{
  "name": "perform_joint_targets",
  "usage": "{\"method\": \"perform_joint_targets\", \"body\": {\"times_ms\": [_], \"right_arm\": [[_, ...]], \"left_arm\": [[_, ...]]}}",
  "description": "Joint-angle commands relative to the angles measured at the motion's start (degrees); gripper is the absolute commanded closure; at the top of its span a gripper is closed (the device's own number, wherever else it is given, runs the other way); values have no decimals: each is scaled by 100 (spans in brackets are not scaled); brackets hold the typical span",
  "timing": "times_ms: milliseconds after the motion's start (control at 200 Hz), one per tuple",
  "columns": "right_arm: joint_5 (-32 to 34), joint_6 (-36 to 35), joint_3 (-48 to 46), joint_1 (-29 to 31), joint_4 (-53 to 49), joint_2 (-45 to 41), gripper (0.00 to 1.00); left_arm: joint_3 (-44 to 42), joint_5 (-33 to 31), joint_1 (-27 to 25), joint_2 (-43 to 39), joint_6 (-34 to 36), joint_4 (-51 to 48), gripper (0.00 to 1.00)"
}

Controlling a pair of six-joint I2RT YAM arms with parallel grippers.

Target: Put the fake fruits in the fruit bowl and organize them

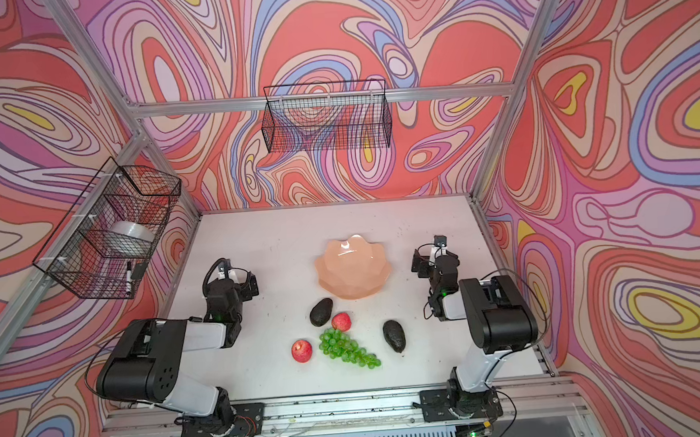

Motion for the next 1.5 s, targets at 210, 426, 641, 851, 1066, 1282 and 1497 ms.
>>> {"method": "perform_joint_targets", "body": {"times_ms": [210, 426, 641, 851, 1066, 1282, 1497], "right_arm": [[-30, -42, 76, -14, -86, 53, 2], [-42, -31, 88, -14, -112, 53, 2], [-26, -42, 90, -6, -103, 62, 2], [-30, -42, 92, -14, -102, 62, 2], [-30, -42, 88, -14, -101, 53, 2], [299, 29, 55, -6, -60, -6, 4], [1249, 158, 386, 185, -1370, -948, 3]], "left_arm": [[27, 7, 27, 13, 6, 108, 0], [27, 7, 27, 16, 9, 99, 0], [26, 41, 36, 13, 13, 89, 0], [53, 76, 62, 19, -14, 46, 0], [54, 93, 71, 15, -14, 46, 0], [60, 181, 115, -4, -45, -15, 0], [161, 111, -25, -544, 129, -582, 2]]}}
